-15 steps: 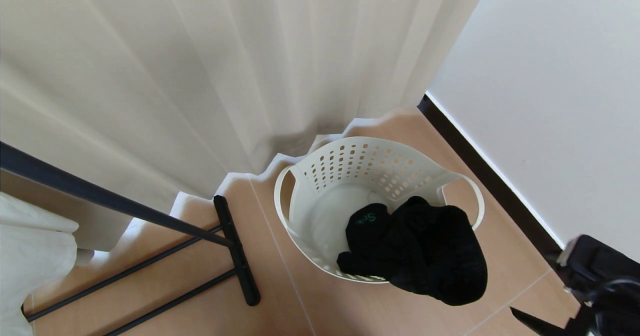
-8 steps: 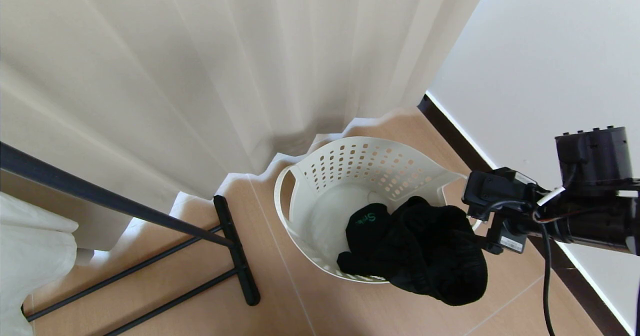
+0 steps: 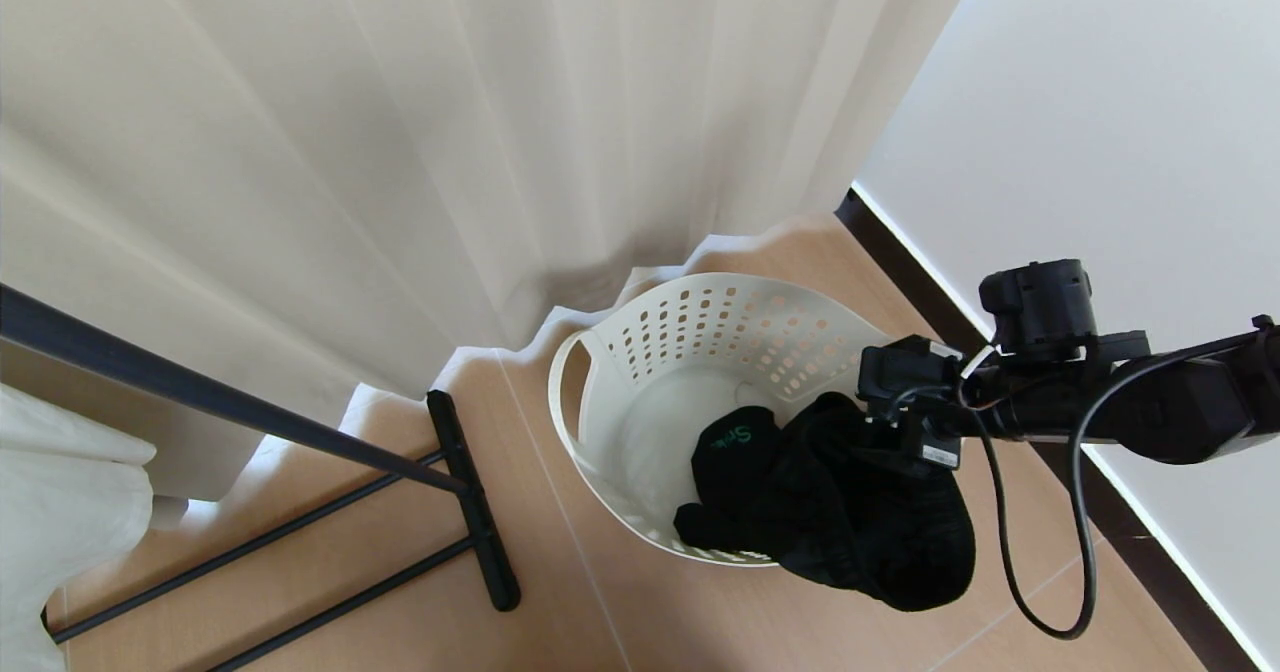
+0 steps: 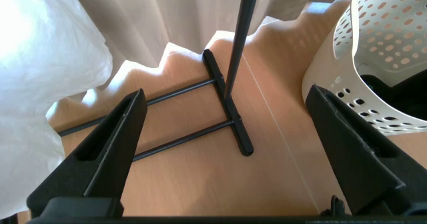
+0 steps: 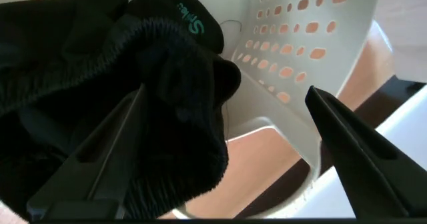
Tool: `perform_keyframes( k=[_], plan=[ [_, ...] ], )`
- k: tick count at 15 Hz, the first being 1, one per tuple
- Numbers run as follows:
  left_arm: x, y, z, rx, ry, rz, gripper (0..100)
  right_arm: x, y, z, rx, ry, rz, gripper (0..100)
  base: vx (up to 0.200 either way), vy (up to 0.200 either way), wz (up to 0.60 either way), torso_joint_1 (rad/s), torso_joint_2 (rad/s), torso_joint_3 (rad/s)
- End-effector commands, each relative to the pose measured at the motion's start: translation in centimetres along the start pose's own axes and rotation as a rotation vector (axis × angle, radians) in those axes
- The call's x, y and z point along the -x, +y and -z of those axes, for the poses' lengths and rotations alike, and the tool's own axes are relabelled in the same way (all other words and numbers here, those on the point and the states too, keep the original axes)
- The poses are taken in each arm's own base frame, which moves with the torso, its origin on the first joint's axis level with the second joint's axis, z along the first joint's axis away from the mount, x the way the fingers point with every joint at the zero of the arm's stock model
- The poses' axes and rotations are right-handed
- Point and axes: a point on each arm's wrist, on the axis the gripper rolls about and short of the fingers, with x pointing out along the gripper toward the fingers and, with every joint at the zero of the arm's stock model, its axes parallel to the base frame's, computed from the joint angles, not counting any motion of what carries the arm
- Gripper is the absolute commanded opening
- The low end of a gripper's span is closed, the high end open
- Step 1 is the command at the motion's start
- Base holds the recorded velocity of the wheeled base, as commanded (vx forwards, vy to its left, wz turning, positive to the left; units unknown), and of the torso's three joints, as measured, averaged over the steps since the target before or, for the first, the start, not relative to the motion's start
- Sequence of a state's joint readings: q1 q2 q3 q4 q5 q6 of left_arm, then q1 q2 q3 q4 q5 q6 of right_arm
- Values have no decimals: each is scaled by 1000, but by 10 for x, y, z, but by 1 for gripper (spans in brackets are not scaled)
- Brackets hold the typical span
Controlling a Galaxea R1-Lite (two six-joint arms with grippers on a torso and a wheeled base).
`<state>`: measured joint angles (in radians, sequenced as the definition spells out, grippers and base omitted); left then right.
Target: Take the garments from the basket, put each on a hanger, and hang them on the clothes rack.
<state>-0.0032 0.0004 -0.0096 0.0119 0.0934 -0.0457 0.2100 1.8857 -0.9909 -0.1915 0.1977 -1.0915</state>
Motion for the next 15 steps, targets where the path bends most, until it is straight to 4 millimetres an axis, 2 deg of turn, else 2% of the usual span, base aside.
perform_keyframes(
  k=[1,9,14,15],
  plan=[
    [0,0,0,0,0,0,100,-16,3,5,-7,16,-31,100,0,0,0,0,0,0],
    [0,0,0,0,0,0,100,-43,2,10,-43,13,-30,100,0,0,0,0,0,0],
    [0,0,0,0,0,0,100,-46,0,11,-54,0,-8,100,0,0,0,0,0,0],
    [0,0,0,0,0,0,100,-47,0,11,-56,1,-9,0,0,0,0,0,0,0]
  ],
)
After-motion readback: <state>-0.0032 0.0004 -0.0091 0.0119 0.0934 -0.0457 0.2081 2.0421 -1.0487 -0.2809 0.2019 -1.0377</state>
